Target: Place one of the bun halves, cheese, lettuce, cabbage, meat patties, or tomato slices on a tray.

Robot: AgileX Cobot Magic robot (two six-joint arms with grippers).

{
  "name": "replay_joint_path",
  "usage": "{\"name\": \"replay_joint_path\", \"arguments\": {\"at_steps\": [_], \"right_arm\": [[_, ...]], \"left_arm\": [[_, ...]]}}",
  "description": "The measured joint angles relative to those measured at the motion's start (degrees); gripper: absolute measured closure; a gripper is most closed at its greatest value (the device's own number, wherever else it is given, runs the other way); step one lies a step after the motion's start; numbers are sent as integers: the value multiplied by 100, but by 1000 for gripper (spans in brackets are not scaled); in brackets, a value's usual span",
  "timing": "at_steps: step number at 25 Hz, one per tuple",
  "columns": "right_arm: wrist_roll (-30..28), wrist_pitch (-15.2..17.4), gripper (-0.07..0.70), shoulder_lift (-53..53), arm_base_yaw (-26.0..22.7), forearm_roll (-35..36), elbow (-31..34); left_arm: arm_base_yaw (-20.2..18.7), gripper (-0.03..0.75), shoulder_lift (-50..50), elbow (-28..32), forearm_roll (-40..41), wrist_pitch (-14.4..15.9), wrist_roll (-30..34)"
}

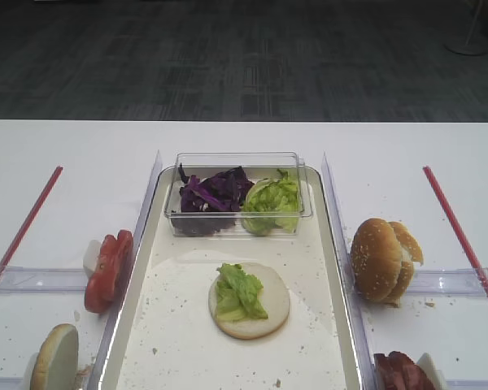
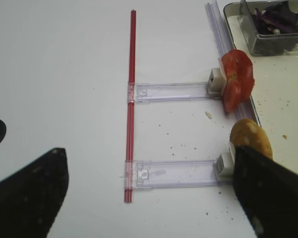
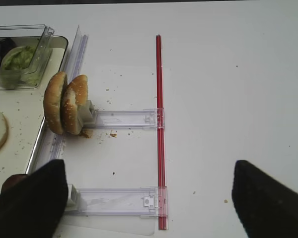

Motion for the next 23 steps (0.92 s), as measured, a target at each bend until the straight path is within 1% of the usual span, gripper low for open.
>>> {"name": "replay_joint_path", "arguments": {"at_steps": [23], "right_arm": [[0,0,-48,0,0,0,0]], "left_arm": [[0,97,0,0,0,0,0]]}}
